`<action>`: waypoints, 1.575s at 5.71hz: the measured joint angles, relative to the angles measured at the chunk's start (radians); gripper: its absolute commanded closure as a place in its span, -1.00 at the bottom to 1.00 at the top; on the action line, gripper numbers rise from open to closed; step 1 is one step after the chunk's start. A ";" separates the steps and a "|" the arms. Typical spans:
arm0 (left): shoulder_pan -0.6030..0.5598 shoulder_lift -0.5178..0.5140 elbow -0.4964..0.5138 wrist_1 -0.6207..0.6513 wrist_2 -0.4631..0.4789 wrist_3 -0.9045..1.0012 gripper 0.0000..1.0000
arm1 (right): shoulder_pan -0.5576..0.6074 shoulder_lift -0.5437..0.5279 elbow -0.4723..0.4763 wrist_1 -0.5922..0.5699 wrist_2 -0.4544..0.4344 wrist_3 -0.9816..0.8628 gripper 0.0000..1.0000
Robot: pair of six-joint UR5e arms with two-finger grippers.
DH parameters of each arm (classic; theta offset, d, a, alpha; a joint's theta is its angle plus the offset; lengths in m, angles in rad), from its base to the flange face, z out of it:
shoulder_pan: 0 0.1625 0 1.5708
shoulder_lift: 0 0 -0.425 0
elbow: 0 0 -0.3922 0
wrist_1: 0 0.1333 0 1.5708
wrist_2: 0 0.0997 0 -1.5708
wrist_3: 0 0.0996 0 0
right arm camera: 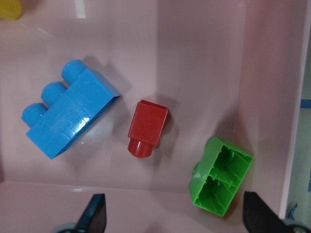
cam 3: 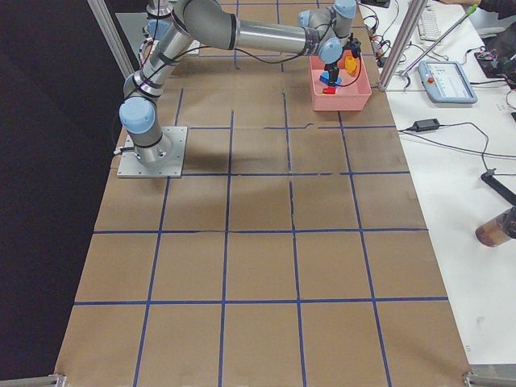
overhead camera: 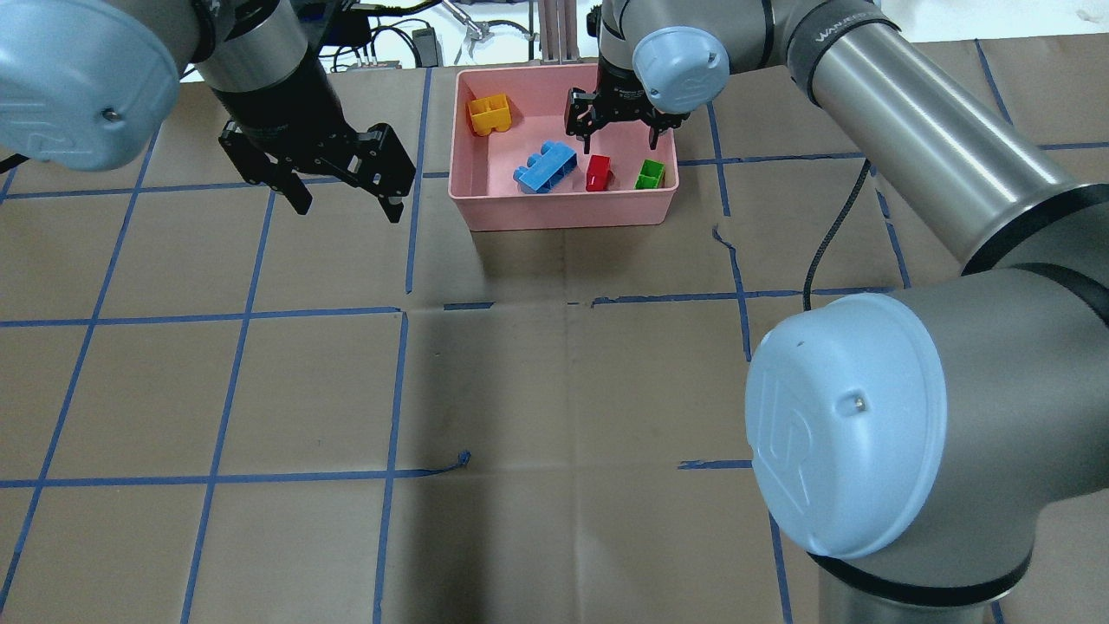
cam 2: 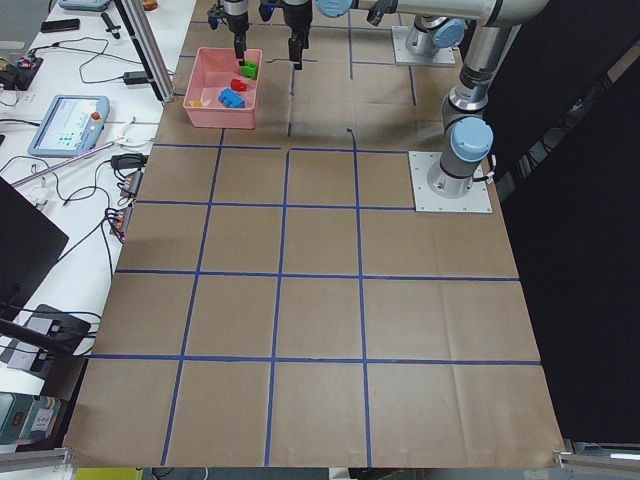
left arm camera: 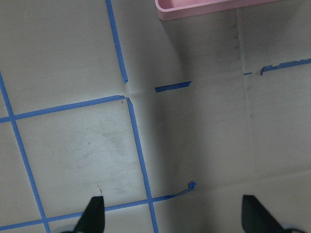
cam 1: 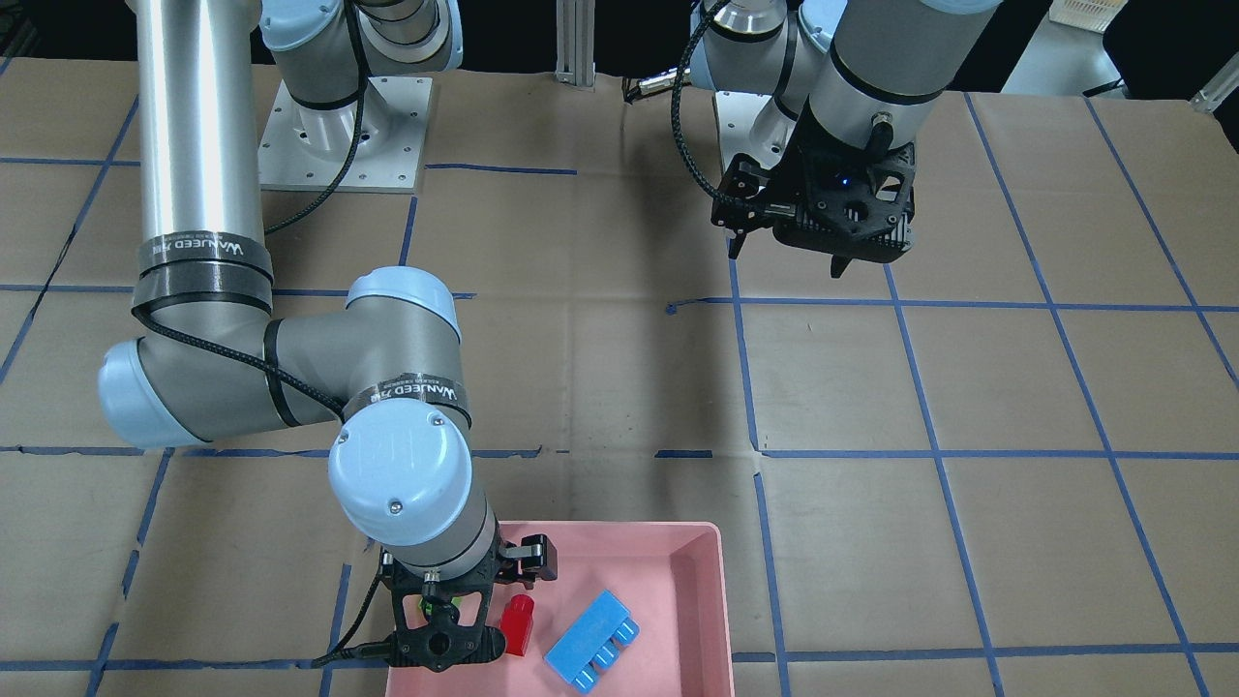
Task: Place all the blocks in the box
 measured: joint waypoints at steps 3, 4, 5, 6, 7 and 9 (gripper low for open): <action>-0.001 0.008 0.000 -0.001 -0.001 0.000 -0.98 | -0.086 -0.179 0.044 0.154 -0.002 -0.080 -1.00; -0.001 0.008 0.000 -0.001 -0.001 0.000 -0.98 | -0.128 -0.282 0.117 0.195 -0.004 -0.118 -1.00; -0.001 0.008 0.000 0.000 -0.002 0.000 -0.98 | -0.160 -0.402 0.222 0.221 -0.027 -0.141 -1.00; -0.001 0.008 0.000 0.000 -0.002 -0.001 -0.98 | -0.178 -0.524 0.320 0.272 -0.068 -0.154 -1.00; -0.001 0.008 0.000 0.000 -0.002 -0.001 -0.98 | -0.183 -0.631 0.384 0.349 -0.093 -0.157 -1.00; -0.001 0.008 0.000 0.000 -0.002 -0.001 -0.98 | -0.180 -0.724 0.402 0.441 -0.101 -0.149 -1.00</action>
